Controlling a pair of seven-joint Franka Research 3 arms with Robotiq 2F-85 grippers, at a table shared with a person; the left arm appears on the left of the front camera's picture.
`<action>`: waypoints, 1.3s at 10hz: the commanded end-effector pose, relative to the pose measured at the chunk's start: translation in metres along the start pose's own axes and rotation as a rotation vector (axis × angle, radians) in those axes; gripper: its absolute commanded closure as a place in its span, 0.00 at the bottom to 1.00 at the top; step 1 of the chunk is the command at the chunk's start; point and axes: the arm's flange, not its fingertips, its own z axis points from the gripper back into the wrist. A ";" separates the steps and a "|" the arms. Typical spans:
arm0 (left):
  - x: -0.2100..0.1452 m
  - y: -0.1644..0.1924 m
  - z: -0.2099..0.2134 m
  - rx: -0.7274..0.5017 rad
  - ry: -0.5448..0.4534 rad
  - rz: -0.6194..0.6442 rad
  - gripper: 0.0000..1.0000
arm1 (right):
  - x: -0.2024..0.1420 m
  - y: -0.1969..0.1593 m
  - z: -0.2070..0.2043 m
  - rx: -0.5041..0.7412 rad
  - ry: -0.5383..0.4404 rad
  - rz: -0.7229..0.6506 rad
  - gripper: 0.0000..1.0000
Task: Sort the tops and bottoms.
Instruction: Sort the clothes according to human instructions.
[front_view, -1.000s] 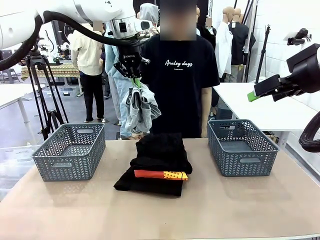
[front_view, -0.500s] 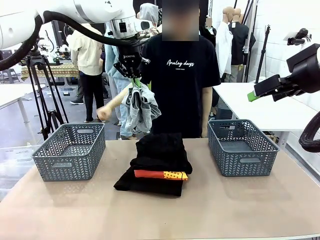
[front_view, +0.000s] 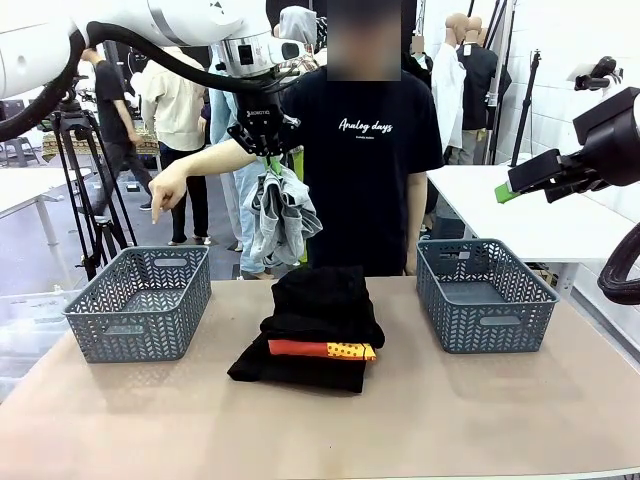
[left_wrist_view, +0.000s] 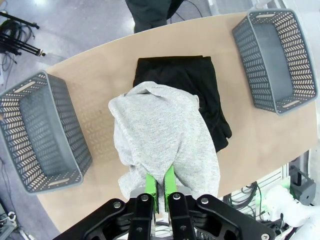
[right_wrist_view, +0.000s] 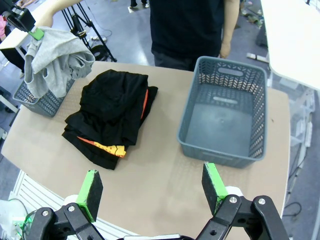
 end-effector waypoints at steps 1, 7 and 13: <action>0.001 0.001 0.004 -0.003 -0.008 0.003 1.00 | 0.000 -0.001 -0.001 0.010 0.005 0.000 0.00; 0.001 0.001 0.004 -0.003 -0.008 0.003 1.00 | 0.000 -0.001 -0.001 0.010 0.005 0.000 0.00; -0.004 0.012 0.021 0.047 -0.009 0.012 1.00 | 0.000 -0.001 -0.001 0.010 0.005 0.000 0.00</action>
